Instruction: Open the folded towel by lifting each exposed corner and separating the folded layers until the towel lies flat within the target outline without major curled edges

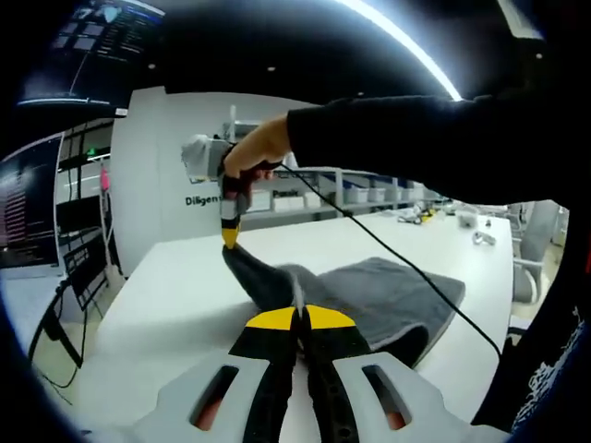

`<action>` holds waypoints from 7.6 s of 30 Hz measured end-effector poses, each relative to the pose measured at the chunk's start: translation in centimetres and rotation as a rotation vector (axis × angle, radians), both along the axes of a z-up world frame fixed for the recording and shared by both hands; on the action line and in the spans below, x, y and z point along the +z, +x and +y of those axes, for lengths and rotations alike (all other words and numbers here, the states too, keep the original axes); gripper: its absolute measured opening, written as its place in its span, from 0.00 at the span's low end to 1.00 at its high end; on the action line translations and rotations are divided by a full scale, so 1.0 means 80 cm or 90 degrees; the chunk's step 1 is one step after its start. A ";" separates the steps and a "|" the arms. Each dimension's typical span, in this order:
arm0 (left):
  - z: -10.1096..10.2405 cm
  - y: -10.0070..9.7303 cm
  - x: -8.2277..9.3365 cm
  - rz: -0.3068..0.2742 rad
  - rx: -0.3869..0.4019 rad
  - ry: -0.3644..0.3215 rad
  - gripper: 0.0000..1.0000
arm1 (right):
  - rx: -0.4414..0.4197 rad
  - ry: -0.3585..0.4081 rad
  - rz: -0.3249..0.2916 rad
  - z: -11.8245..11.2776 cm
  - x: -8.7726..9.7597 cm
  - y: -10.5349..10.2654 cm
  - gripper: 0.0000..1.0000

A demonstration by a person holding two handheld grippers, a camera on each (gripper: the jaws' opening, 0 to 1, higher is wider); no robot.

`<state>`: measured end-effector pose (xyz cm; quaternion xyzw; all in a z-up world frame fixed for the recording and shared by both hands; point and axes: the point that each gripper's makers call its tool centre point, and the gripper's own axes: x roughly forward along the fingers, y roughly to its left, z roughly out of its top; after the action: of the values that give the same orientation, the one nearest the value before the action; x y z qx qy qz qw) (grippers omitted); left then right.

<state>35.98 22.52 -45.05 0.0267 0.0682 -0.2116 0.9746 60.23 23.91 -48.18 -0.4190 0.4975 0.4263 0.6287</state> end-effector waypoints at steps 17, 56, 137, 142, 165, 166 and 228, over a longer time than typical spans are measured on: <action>0.055 -0.004 -0.009 0.005 0.052 -0.015 0.02 | 0.029 0.020 -0.016 0.054 -0.006 -0.010 0.00; 0.184 -0.008 -0.026 0.026 0.189 0.065 0.02 | 0.092 0.035 -0.008 0.184 -0.029 -0.013 0.00; 0.312 -0.066 -0.095 0.099 0.339 0.082 0.02 | 0.109 0.057 -0.034 0.342 -0.117 -0.020 0.01; 0.315 -0.070 -0.099 0.103 0.344 0.078 0.02 | 0.098 0.060 -0.038 0.342 -0.118 -0.017 0.01; 0.317 -0.073 -0.118 0.129 0.349 0.081 0.02 | 0.093 0.076 -0.049 0.359 -0.139 -0.006 0.01; 0.316 -0.073 -0.118 0.129 0.349 0.080 0.02 | 0.096 0.073 -0.052 0.360 -0.139 -0.005 0.01; 0.319 -0.066 -0.097 0.078 0.408 0.129 1.00 | 0.048 0.303 -0.193 0.325 -0.069 0.031 1.00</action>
<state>30.69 48.07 -52.80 0.0877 0.1525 0.1119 0.9780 62.68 49.90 -53.71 -0.3364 0.2676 0.4867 0.7605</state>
